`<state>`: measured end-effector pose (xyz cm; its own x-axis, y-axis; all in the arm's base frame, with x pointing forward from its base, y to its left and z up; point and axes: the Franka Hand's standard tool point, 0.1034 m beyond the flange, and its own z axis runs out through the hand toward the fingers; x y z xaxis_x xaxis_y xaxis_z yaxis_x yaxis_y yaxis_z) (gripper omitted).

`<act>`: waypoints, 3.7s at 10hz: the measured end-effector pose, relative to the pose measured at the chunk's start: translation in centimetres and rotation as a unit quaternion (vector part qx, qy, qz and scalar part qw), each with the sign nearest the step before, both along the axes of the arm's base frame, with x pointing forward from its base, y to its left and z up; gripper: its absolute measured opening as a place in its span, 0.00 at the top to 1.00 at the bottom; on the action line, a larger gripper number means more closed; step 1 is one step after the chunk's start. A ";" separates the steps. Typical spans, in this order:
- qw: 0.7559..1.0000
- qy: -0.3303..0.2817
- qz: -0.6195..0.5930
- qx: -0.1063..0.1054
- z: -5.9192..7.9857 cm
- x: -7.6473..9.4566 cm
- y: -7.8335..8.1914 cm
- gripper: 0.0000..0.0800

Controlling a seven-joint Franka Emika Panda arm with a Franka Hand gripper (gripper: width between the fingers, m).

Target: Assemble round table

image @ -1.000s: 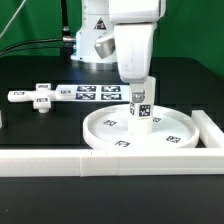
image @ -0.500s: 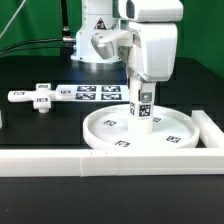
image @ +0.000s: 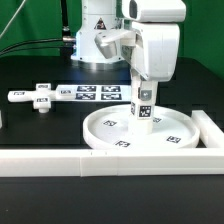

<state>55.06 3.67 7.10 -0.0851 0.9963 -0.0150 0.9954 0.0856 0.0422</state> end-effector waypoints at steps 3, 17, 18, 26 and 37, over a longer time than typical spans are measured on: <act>1.000 0.000 -0.022 0.001 0.0 0.0 -0.1 0.49; 0.765 0.012 -0.642 0.040 -0.2 -0.5 -0.1 0.49; 0.707 0.018 -0.705 0.046 -0.2 -0.5 0.0 0.49; 0.470 0.033 -0.880 0.053 -0.2 -0.5 0.2 0.49; 0.204 0.070 -0.975 0.050 -0.2 -0.6 1.1 0.28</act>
Offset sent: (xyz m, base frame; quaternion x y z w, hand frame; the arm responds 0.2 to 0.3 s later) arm 0.0000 0.0000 0.0000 0.0000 0.0000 0.0000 1.0000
